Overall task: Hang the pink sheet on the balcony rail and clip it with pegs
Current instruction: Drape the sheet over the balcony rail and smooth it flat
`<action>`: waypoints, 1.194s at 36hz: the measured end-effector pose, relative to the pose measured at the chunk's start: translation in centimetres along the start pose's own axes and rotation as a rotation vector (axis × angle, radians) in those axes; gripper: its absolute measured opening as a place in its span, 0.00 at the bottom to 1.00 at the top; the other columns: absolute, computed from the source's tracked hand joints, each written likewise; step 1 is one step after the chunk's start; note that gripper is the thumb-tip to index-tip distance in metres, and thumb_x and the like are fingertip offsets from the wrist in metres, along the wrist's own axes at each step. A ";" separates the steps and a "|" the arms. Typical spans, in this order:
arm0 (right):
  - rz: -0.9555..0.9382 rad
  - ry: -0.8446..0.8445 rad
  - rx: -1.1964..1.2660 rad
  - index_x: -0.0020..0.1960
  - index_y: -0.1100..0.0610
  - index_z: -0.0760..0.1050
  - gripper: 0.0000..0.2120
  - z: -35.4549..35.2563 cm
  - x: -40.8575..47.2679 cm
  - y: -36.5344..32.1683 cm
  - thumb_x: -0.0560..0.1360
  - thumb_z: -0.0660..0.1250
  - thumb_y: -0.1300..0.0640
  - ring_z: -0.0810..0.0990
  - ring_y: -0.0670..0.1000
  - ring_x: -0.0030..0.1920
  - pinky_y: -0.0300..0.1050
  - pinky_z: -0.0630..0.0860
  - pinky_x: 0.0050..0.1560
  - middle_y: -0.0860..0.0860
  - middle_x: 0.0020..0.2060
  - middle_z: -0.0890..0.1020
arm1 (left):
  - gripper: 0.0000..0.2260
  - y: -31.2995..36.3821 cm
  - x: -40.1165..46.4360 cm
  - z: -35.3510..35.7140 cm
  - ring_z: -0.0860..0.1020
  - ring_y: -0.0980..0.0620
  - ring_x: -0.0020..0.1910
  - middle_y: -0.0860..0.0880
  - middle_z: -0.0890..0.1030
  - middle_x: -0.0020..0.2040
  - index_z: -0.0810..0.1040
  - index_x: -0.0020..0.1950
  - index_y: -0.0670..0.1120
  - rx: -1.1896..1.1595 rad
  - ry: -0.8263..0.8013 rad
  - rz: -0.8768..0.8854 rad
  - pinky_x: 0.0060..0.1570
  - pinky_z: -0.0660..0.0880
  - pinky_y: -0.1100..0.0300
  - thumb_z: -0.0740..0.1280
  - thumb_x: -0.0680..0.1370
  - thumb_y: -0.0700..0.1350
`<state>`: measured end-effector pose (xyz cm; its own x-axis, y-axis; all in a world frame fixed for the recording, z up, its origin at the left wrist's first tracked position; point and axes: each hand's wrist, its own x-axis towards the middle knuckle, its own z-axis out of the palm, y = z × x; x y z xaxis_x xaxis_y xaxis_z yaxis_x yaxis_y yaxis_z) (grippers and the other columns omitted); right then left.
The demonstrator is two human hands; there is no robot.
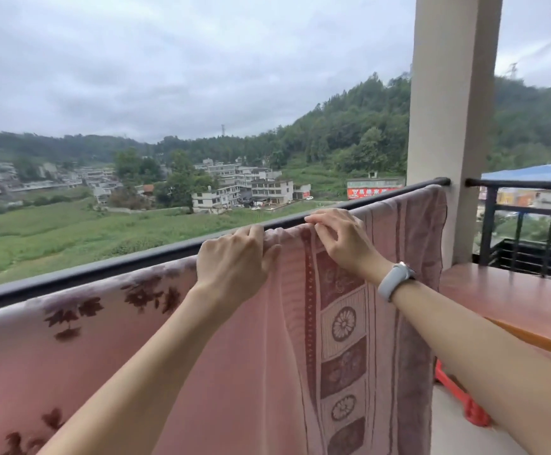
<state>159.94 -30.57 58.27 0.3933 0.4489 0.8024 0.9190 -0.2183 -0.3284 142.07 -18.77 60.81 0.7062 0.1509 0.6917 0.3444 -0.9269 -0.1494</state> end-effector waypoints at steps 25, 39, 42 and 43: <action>-0.028 -0.079 -0.090 0.57 0.49 0.73 0.11 -8.6 6.0 27.5 0.77 0.56 0.53 0.72 0.51 0.61 0.64 0.57 0.67 0.46 0.56 0.78 | 0.17 18.6 17.4 13.1 0.77 0.46 0.51 0.47 0.78 0.53 0.71 0.57 0.47 0.068 -0.018 -0.016 0.40 0.65 0.56 0.52 0.80 0.57; 0.089 -0.075 -0.017 0.59 0.57 0.75 0.14 -13.0 10.8 41.9 0.79 0.54 0.58 0.70 0.52 0.64 0.54 0.63 0.68 0.53 0.59 0.77 | 0.16 30.2 29.3 21.6 0.77 0.45 0.51 0.45 0.77 0.55 0.69 0.58 0.44 0.036 -0.044 0.111 0.39 0.64 0.55 0.51 0.81 0.54; 0.390 -0.214 0.305 0.65 0.59 0.70 0.16 -14.2 11.4 44.3 0.80 0.55 0.58 0.70 0.51 0.64 0.43 0.65 0.65 0.53 0.62 0.74 | 0.15 32.5 30.9 22.9 0.77 0.44 0.51 0.45 0.77 0.55 0.69 0.57 0.45 -0.004 -0.034 0.085 0.39 0.65 0.55 0.52 0.81 0.54; 0.469 -0.287 0.396 0.64 0.58 0.71 0.16 -14.4 11.4 45.1 0.80 0.56 0.54 0.73 0.51 0.62 0.45 0.69 0.63 0.53 0.61 0.76 | 0.15 33.0 31.4 23.3 0.77 0.45 0.51 0.45 0.77 0.54 0.70 0.56 0.45 -0.011 -0.023 0.073 0.39 0.65 0.55 0.52 0.81 0.53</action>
<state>205.45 -47.77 59.85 0.6947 0.6084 0.3838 0.5682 -0.1369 -0.8114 189.98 -36.66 61.13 0.7434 0.0905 0.6627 0.2846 -0.9395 -0.1909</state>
